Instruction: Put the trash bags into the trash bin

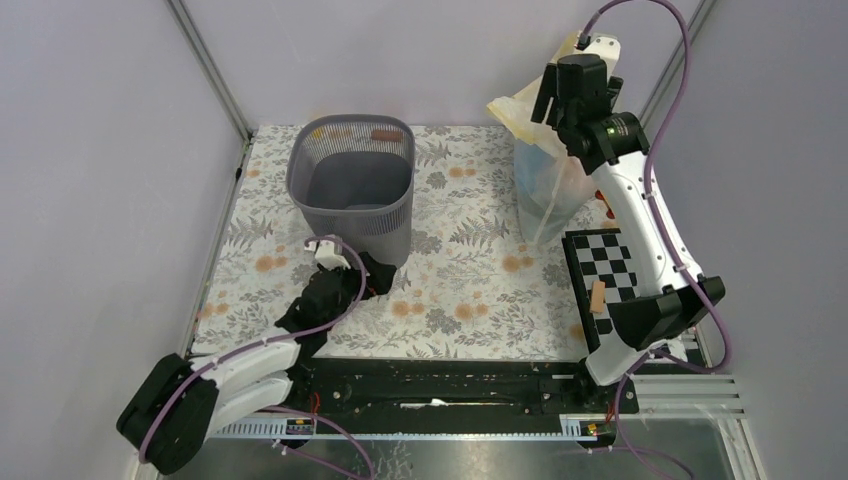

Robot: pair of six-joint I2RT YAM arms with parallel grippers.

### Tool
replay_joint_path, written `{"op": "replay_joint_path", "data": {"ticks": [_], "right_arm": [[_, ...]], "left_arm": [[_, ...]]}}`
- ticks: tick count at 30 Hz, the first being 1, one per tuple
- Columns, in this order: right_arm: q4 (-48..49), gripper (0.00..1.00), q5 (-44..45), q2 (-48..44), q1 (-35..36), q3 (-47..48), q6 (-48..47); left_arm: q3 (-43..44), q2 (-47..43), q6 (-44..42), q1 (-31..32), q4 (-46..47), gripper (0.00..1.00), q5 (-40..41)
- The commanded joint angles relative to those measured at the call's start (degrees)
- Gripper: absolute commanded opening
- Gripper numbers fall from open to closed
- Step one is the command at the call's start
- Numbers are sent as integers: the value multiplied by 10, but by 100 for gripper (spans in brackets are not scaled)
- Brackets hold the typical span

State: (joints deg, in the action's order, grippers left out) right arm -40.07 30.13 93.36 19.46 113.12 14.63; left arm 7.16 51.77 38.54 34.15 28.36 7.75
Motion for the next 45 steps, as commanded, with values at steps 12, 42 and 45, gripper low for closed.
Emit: {"op": "replay_joint_path", "data": {"ticks": [12,42,45], "right_arm": [[29,25,-1,18,-97,-44,-12],[9,0,-378,-271,-95,-302,15],[9,0,-378,-269,-95,-299,16]], "left_arm": [[119,129,91,-123,16,99,81],[431,257,-296,99,132,99,-154],[457,279,-387,100,146,99,-158]]}}
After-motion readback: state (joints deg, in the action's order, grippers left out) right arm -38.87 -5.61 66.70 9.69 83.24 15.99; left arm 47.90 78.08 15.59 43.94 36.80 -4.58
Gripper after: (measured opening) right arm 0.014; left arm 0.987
